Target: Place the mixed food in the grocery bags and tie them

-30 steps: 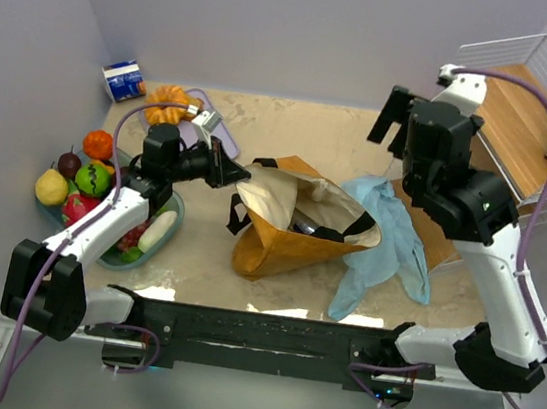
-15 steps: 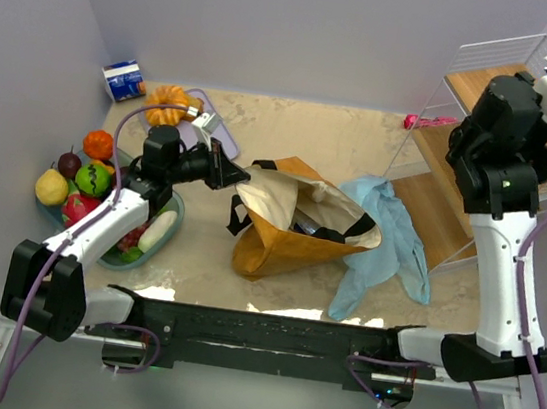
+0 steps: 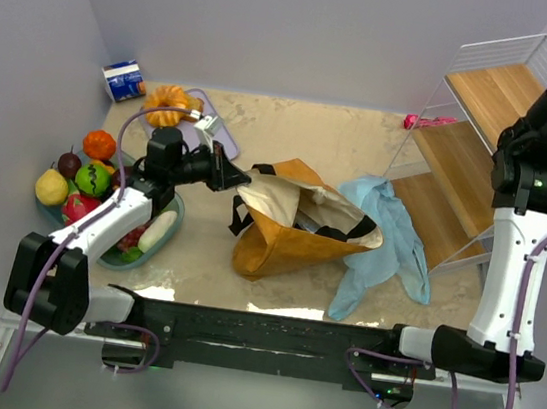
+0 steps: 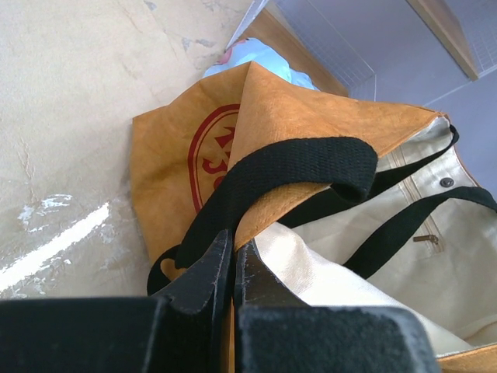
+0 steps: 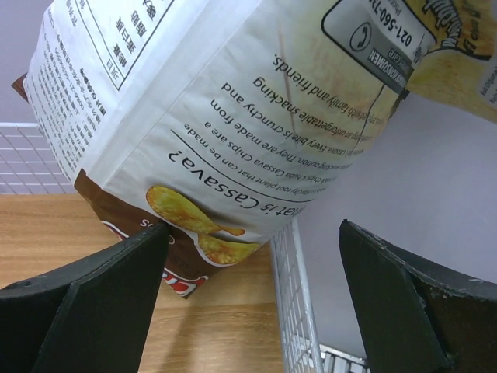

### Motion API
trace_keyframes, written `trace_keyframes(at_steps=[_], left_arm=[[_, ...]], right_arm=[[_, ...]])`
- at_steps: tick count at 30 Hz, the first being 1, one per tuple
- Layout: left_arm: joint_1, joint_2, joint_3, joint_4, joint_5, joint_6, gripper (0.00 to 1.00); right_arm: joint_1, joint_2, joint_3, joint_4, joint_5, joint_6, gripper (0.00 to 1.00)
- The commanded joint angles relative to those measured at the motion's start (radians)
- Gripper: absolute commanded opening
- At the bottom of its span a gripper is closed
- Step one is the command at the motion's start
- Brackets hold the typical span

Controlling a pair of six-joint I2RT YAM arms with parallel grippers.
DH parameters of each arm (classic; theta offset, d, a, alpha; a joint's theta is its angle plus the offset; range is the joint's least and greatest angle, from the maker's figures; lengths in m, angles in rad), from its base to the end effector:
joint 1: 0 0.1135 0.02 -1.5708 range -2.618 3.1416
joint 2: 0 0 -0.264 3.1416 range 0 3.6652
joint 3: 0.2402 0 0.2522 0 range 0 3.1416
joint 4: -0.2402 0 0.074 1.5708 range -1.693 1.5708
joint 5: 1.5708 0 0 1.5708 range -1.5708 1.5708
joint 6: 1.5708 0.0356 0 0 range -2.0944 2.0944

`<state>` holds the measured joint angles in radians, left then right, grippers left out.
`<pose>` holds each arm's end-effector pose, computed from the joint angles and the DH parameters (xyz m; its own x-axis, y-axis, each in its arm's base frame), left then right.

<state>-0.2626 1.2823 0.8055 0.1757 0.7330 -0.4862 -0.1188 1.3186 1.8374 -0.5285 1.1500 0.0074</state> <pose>0.2700 -0.0972 0.2777 -0.6317 -0.1898 -0.7516 0.5823 0.5238 -0.6217 0.2202 -0.0590 0.5419 -0.0026 0.0033 -1.0000 0.9548 0.2974 -0.0014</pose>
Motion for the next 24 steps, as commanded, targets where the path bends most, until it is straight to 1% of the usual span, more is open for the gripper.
trace_keyframes(at_steps=[1, 7, 15, 18, 19, 21, 22, 23, 24], left_arm=[[0.008, 0.018, -0.006, 0.041, 0.020, 0.000, 0.00], [0.008, 0.028, -0.008, 0.044, 0.022, 0.000, 0.00], [0.008, 0.035, -0.008, 0.044, 0.022, 0.000, 0.00], [0.008, 0.040, -0.009, 0.041, 0.020, 0.001, 0.00], [0.008, 0.038, -0.011, 0.041, 0.020, 0.001, 0.00], [0.008, 0.040, -0.008, 0.041, 0.019, 0.001, 0.00], [0.008, 0.040, -0.008, 0.041, 0.019, 0.000, 0.00], [0.008, 0.041, -0.008, 0.041, 0.020, 0.001, 0.00], [0.008, 0.041, -0.008, 0.041, 0.019, 0.001, 0.00]], right_arm=[[-0.018, 0.028, 0.017, 0.044, -0.068, -0.001, 0.94], [-0.028, 0.048, 0.023, 0.140, -0.101, -0.096, 0.91], [-0.056, 0.088, 0.042, 0.212, -0.137, -0.145, 0.89], [-0.059, 0.093, 0.039, 0.235, -0.159, -0.158, 0.79], [-0.059, 0.096, 0.037, 0.236, -0.162, -0.161, 0.71], [-0.059, 0.097, 0.037, 0.237, -0.173, -0.168, 0.63], [-0.059, 0.096, 0.037, 0.234, -0.179, -0.169, 0.51], [-0.059, 0.093, 0.034, 0.231, -0.191, -0.169, 0.45], [-0.059, 0.085, 0.030, 0.234, -0.196, -0.167, 0.41]])
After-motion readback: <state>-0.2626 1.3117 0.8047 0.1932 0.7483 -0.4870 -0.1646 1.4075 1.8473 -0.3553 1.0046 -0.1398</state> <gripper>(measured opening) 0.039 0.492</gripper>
